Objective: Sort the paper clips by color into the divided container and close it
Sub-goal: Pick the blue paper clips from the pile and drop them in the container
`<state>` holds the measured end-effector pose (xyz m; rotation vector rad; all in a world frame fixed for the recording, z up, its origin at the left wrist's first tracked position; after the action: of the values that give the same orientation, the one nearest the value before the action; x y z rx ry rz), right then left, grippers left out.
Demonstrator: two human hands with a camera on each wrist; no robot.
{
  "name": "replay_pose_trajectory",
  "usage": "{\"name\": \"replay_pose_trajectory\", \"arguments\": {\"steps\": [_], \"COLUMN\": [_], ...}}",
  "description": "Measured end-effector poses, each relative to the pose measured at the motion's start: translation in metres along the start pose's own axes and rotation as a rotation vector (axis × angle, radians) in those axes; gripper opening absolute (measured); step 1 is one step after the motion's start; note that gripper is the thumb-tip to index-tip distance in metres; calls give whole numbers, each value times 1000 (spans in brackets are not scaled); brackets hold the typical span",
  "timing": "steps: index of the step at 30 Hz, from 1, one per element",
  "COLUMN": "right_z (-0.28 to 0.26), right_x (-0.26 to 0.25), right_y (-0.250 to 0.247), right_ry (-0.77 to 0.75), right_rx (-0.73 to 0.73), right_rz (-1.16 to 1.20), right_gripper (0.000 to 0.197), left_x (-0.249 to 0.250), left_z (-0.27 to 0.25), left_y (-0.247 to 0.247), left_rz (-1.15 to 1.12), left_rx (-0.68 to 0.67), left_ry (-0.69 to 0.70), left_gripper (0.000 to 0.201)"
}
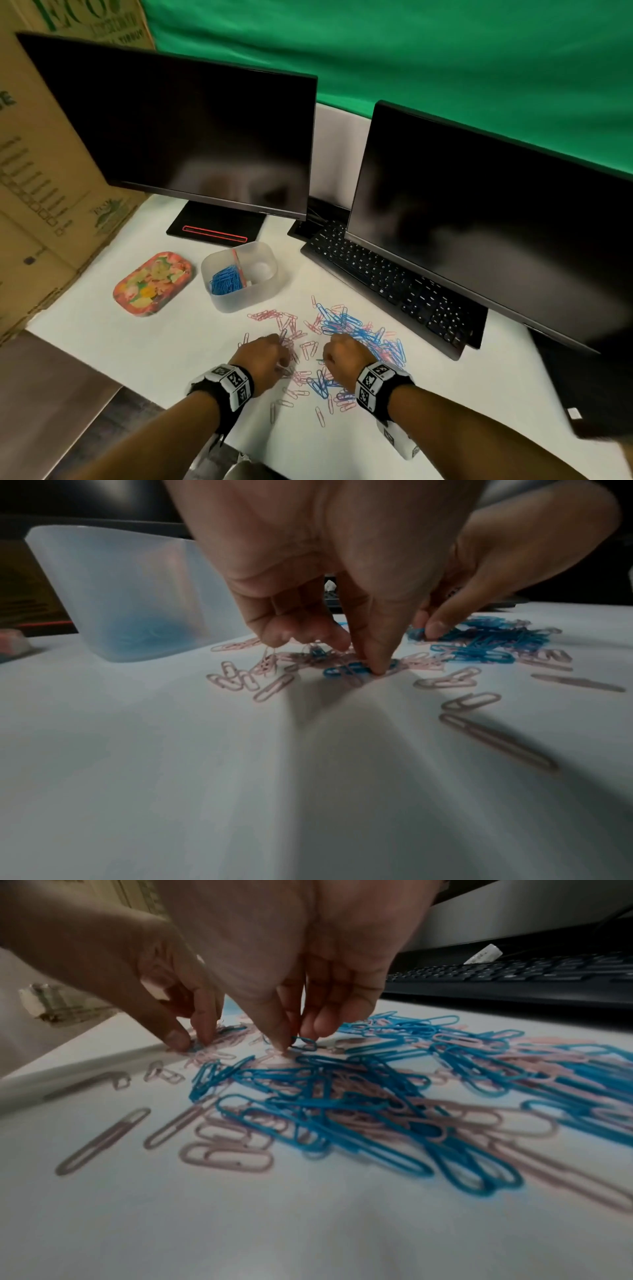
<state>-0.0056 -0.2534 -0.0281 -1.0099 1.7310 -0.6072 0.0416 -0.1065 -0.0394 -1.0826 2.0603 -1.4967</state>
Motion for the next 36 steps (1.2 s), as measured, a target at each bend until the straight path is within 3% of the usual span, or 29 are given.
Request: {"name": "replay_pose_trajectory", "arguments": {"steps": [6, 9, 12, 19, 23, 30, 36], "right_z": [-6, -13, -20, -28, -29, -30, -24], "right_x": [6, 10, 11, 13, 21, 26, 13], "right_y": [-19, -27, -32, -30, -21, -8, -14], "right_ry": [35, 58, 71, 241, 316, 417, 298], "right_rx": [131, 175, 181, 86, 54, 71, 79], "right_rz": [301, 447, 578, 1103, 1310, 1326, 1006], "right_gripper": [13, 24, 36, 22, 24, 30, 17], "left_x": [2, -4, -13, -23, -32, -33, -28], "left_z": [0, -1, -3, 4, 7, 13, 12], "left_y": [-5, -9, -16, -24, -28, -43, -50], "left_rz": [-26, -114, -318, -766, -1016, -1079, -1111], "left_rx": [4, 3, 28, -1, -27, -47, -94], "left_ry": [-34, -101, -177, -206, -231, -205, -168], "left_gripper": [8, 6, 14, 37, 26, 17, 16]}}
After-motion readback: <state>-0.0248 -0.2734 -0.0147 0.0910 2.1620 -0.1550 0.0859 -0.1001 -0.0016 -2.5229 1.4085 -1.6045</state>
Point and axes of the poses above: each hand's wrist, its own z-axis towards the middle knuckle, its own y-axis out of the palm, x = y × z, the point moved 8 cm from there along z, towards the middle knuckle, and after that the axes turned 11 degrees about z, right-handed, at the moved point
